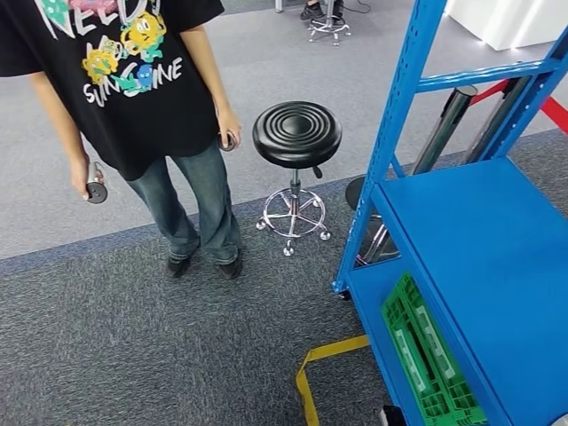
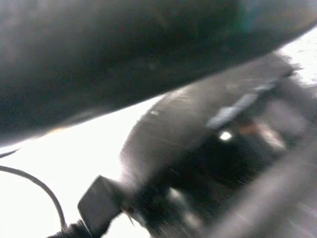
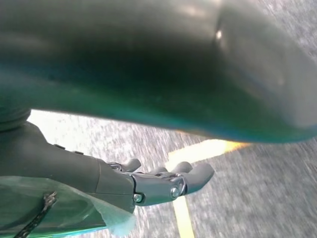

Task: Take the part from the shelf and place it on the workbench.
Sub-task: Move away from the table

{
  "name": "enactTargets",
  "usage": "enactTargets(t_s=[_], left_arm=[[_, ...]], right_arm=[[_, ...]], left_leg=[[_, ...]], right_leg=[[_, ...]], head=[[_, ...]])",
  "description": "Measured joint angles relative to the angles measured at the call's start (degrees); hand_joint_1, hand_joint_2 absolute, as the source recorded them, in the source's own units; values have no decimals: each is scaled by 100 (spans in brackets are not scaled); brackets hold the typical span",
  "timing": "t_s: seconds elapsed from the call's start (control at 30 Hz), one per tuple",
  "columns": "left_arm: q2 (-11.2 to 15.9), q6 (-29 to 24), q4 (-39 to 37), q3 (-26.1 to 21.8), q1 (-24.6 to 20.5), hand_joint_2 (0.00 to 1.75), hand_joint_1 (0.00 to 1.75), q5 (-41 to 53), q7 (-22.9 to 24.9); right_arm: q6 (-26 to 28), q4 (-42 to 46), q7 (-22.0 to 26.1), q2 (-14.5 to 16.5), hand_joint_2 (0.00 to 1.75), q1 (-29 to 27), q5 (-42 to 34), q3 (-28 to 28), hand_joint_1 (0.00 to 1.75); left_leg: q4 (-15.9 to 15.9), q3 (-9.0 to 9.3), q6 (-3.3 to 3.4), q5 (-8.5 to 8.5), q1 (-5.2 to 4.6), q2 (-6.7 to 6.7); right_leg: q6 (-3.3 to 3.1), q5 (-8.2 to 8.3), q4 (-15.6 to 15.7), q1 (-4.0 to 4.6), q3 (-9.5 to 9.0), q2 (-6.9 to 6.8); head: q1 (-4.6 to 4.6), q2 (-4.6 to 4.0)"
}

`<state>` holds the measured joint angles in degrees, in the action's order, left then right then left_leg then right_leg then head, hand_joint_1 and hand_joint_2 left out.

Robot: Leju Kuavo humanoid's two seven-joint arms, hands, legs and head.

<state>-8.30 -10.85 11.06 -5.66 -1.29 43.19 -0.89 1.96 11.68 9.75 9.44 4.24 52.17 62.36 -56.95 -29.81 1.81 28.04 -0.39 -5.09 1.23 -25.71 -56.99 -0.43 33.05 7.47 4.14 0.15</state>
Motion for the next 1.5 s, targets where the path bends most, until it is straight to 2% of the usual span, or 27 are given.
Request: enactTargets(t_s=[0.03,0.1,0.17,0.2,0.27,0.3,0.37,0.43,0.53,0.6,0.67,0.7,0.73,0.77,0.83,0.9,0.97,1.03,1.07,1.13,1.2,1.27,1.3,1.33,1.4,1.43,1.5], left_arm=[[-4,-6,0,-1,-3,0,0,-1,4],[-20,-21,0,-3,0,0,0,-1,3],[-39,-36,0,-3,9,0,0,5,-9],[-44,-46,0,-3,14,0,0,11,-15],[-48,-63,0,-4,19,0,0,32,-25],[-52,-69,0,-5,16,0,0,42,-32],[-62,-73,0,-5,9,0,0,54,-49],[-68,-73,0,-5,4,0,0,64,-62],[-71,-70,0,-5,-16,0,0,82,-86],[-75,-68,0,-5,-18,0,0,97,-102],[-78,-67,0,-5,-7,0,0,102,-109],[-78,-67,0,-5,0,0,0,102,-110],[-77,-67,0,-5,5,0,0,102,-110],[-76,-67,0,-5,9,0,0,103,-110],[-75,-67,0,-5,12,0,0,104,-113],[-74,-67,-1,-5,15,0,0,106,-117],[-73,-67,-3,-5,10,0,0,107,-120],[-78,-67,-4,-5,0,0,0,107,-124],[-84,-66,-4,-5,-4,0,0,108,-125],[-101,-65,-4,-5,-2,0,0,110,-126],[-109,-65,-4,-5,14,0,0,110,-127],[-110,-65,-4,-5,26,0,0,109,-127],[-112,-65,-4,-5,25,0,0,109,-127],[-116,-65,-4,-5,22,0,0,109,-127],[-127,-66,-4,-5,17,0,0,109,-127],[-129,-67,-4,-5,17,0,0,110,-127],[-130,-69,-4,-5,8,0,0,111,-127]], right_arm=[[-2,-2,-1,4,0,-10,3,-6,0],[4,-5,-1,6,0,-14,8,-23,0],[10,-5,-1,7,0,11,9,-36,0],[11,-5,0,7,0,22,8,-39,0],[14,-5,-2,6,0,16,6,-42,0],[16,-5,-3,5,0,6,4,-42,0],[20,-5,-5,5,0,5,-2,-42,0],[18,-5,-4,7,0,28,-9,-42,0],[18,-5,-4,8,0,30,-14,-42,0],[22,-5,-5,8,0,32,-17,-42,0],[27,-5,-4,9,0,48,-18,-42,0],[30,-5,-3,9,0,52,-19,-42,0],[32,-5,-2,9,0,51,-19,-42,0],[33,-5,-2,9,0,44,-20,-42,0],[38,-5,0,9,0,34,-24,-42,0],[40,-6,2,10,0,40,-26,-42,0],[42,-7,7,13,0,48,-28,-42,0],[45,-7,10,12,0,32,-30,-42,0],[49,-7,10,11,0,19,-31,-42,0],[54,-7,4,10,0,16,-34,-42,0],[56,-7,1,11,0,34,-36,-42,0],[56,-7,1,10,0,32,-38,-42,0],[56,-7,1,9,0,22,-40,-42,0],[57,-7,0,9,0,12,-43,-42,0],[56,-6,0,9,0,17,-49,-40,0],[55,-6,1,10,0,29,-52,-40,0],[50,-7,1,10,0,41,-58,-42,0]], left_leg=[[44,17,8,-29,5,80],[163,56,36,-95,20,252],[210,66,57,-119,16,441],[207,60,60,-117,10,545],[198,54,50,-105,11,725],[189,54,35,-95,16,801],[150,57,-21,-58,21,926],[96,59,-93,-12,8,1017],[67,89,-188,21,25,1109],[-123,37,-254,194,57,929],[-786,-241,-277,583,73,652],[-1207,-430,-271,769,74,587],[-1543,-589,-259,874,72,559],[-1666,-659,-236,846,68,546],[-1236,-498,-169,478,56,479],[-430,-167,-95,80,50,214],[-39,-13,-66,-26,44,26],[20,-2,-53,-33,38,110],[59,6,-35,-57,43,180],[138,17,10,-104,59,348],[149,10,35,-110,46,533],[146,5,35,-104,39,717],[142,4,28,-99,41,792],[134,6,15,-90,45,860],[93,11,-41,-51,40,977],[70,11,-76,-30,30,1027],[44,22,-135,-11,13,1108]], right_leg=[[29,5,-5,-6,31,14],[74,-148,-231,15,184,-214],[113,-508,-884,23,511,-563],[139,-667,-1256,11,687,-649],[189,-704,-1537,-25,790,-726],[211,-578,-1350,-45,668,-764],[233,-268,-558,-61,196,-960],[173,-139,-42,-51,-121,-1111],[28,-129,4,-32,-122,-1006],[-49,-103,20,-42,-120,-901],[-98,-77,24,-39,-120,-776],[-112,-69,22,-28,-111,-705],[-118,-65,21,-15,-106,-629],[-122,-62,19,-1,-107,-548],[-122,-56,17,17,-119,-383],[-108,-46,7,26,-114,-233],[-62,-24,-6,17,-66,-107],[9,9,1,-4,-3,6],[36,-9,-24,-5,38,-46],[74,-229,-358,11,237,-347],[114,-615,-1095,8,584,-641],[161,-774,-1599,-16,796,-710],[180,-698,-1540,-29,743,-734],[194,-538,-1255,-41,571,-778],[192,-247,-439,-45,89,-975],[158,-175,-158,-38,-78,-1043],[67,-165,-24,-12,-153,-1041]], head=[[3,0],[24,0],[47,0],[53,0],[52,0],[53,0],[56,1],[50,1],[47,0],[32,0],[9,0],[7,0],[7,0],[6,0],[8,0],[10,0],[9,0],[6,0],[10,0],[34,0],[53,0],[51,0],[52,0],[52,0],[53,0],[46,0],[33,0]])
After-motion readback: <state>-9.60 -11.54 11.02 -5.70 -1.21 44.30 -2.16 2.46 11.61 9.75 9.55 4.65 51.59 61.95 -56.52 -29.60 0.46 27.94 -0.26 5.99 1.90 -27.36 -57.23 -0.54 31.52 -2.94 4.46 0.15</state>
